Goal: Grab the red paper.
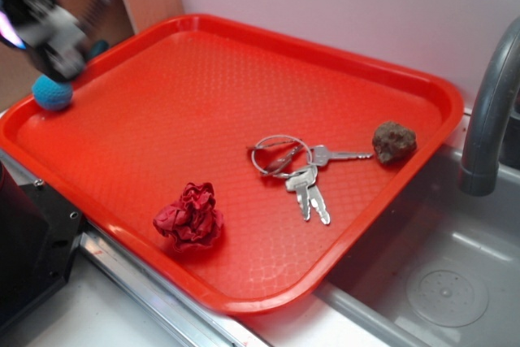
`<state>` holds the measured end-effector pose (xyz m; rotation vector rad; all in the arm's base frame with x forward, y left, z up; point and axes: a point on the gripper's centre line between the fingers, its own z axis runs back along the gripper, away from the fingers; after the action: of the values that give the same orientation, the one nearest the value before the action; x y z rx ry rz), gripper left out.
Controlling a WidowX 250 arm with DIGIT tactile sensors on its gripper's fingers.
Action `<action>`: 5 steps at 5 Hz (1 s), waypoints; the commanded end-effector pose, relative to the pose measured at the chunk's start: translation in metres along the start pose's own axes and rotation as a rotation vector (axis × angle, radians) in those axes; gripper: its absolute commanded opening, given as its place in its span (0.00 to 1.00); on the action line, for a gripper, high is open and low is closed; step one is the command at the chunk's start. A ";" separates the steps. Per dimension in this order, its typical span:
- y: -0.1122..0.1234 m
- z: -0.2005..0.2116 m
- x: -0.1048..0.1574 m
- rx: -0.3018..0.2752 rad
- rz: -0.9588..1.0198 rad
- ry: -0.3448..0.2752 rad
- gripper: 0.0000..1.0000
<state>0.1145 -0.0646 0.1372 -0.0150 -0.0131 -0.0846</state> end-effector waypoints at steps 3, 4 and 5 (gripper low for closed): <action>-0.055 -0.105 0.022 -0.152 -0.381 0.104 1.00; -0.048 -0.117 0.024 -0.114 -0.377 0.127 1.00; -0.043 -0.126 0.030 -0.012 -0.359 0.134 0.00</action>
<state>0.1455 -0.1129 0.0156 -0.0213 0.1228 -0.4473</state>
